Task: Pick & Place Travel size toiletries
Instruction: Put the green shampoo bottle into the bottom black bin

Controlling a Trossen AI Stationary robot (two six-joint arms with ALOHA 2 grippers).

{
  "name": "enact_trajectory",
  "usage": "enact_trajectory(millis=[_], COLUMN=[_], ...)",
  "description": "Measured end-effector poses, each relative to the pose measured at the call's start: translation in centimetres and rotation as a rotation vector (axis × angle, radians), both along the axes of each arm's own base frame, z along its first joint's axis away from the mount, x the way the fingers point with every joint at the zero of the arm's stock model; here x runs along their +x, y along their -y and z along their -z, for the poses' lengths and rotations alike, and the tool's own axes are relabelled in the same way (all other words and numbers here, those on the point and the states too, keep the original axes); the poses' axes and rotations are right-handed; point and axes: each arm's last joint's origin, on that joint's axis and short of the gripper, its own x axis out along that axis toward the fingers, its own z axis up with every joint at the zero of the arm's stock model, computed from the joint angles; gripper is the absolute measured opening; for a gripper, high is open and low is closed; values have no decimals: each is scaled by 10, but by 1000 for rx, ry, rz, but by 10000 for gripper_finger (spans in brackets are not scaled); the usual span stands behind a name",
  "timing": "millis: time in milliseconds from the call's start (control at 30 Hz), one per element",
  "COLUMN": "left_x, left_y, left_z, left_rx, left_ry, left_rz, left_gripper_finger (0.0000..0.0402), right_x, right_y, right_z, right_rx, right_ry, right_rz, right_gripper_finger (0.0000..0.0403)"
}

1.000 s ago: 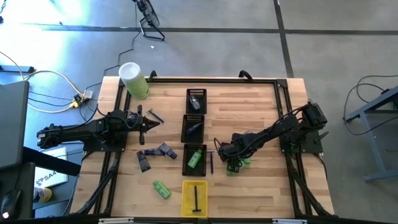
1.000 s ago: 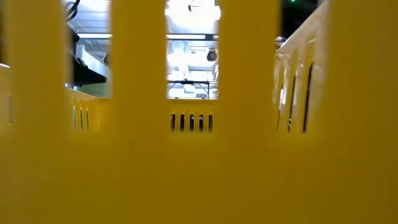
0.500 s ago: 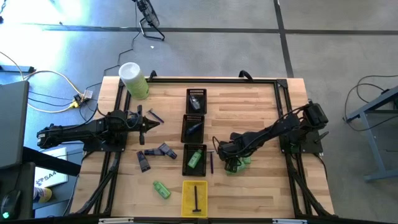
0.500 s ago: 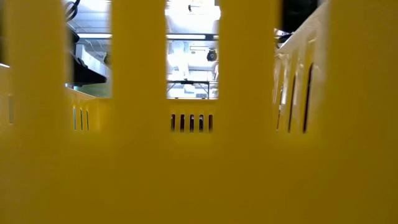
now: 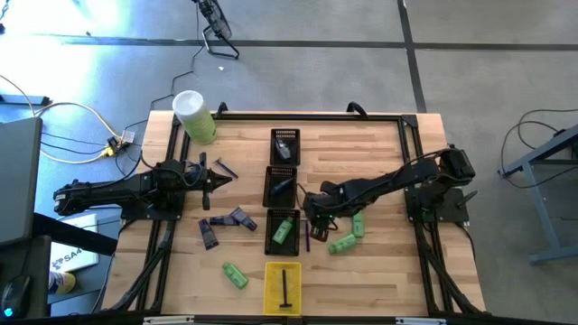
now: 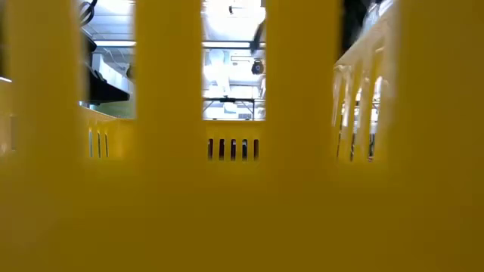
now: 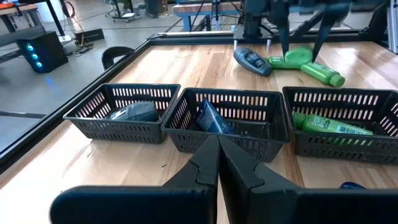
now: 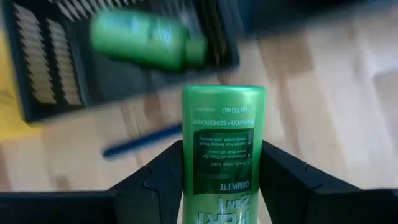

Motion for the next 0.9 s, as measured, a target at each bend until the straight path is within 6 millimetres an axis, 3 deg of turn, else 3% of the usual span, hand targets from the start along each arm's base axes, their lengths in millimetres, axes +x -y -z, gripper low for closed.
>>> enact_trajectory(millis=[267,500,633,900], left_x=[0,0,0,0], left_y=[0,0,0,0], left_z=[0,0,0,0], left_rx=[0,0,0,0], left_ry=[0,0,0,2], left_rz=[0,0,0,0], left_gripper_finger=[6,6,6,6], right_x=[25,42,49,68], right_y=[2,-1,-2,-6], right_z=[-39,-53,-49,-9], right_rx=[-57,-31,-26,-4], right_ry=[242,469,509,455], right_rz=[-15,-10,-3,-27], right_gripper_finger=[168,168,168,168])
